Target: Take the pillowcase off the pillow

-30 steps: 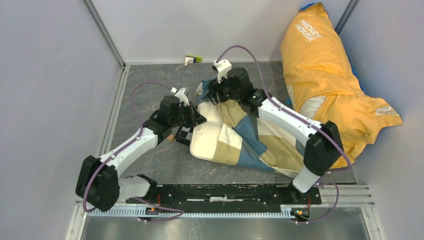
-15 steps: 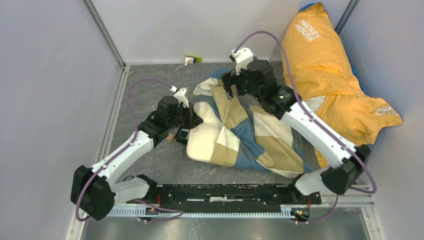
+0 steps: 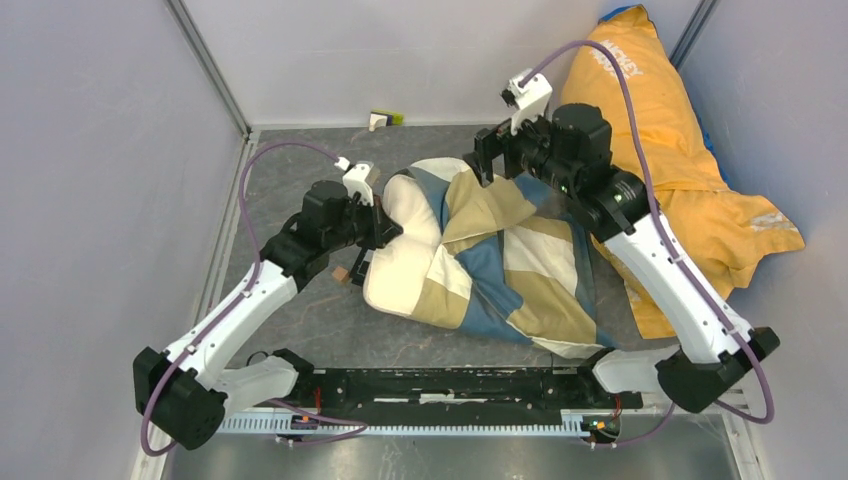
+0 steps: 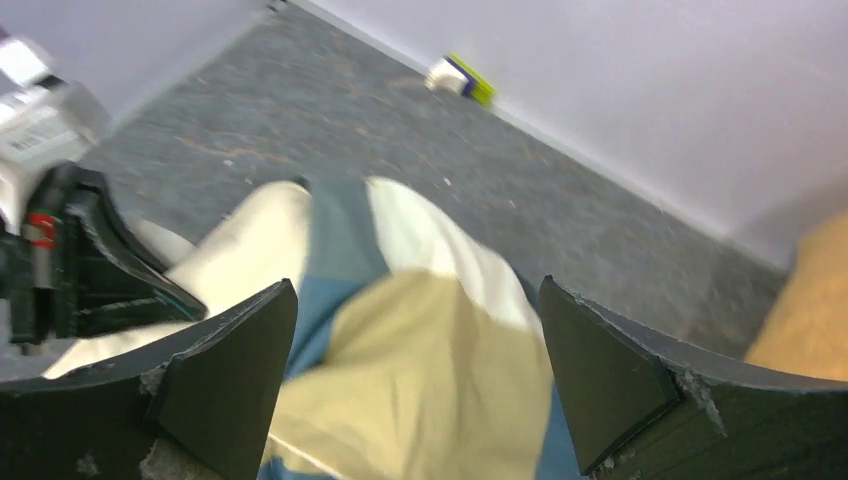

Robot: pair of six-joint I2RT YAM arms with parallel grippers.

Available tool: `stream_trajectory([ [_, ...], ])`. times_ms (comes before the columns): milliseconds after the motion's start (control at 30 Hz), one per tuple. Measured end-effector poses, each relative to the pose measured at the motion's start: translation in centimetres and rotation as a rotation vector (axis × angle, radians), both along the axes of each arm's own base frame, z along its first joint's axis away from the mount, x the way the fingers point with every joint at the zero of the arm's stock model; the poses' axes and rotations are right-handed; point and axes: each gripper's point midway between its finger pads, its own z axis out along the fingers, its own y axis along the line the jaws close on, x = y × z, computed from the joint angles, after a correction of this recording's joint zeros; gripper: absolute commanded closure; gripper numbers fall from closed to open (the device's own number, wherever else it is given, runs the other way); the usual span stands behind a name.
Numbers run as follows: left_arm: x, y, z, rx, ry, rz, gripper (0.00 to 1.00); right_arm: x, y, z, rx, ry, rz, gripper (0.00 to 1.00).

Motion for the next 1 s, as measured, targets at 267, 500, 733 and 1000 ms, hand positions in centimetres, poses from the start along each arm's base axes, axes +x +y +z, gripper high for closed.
stream_trajectory([
  [267,-0.7,-0.7,3.1,-0.011,-0.096,-0.102,0.98,3.2,5.7,0.7,0.022,0.004,0.177,0.02],
  [500,-0.9,-0.5,4.2,-0.007,-0.14,-0.117,0.98,5.6,7.7,-6.9,-0.029,0.163,0.18,0.08],
  [733,-1.2,-0.1,5.2,-0.016,-0.172,-0.103,0.98,4.8,7.8,-14.0,-0.064,0.29,0.169,0.44],
  [1000,-0.3,3.3,5.7,0.069,-0.174,0.095,0.98,3.9,2.6,-18.8,-0.155,0.313,-0.055,0.97],
])
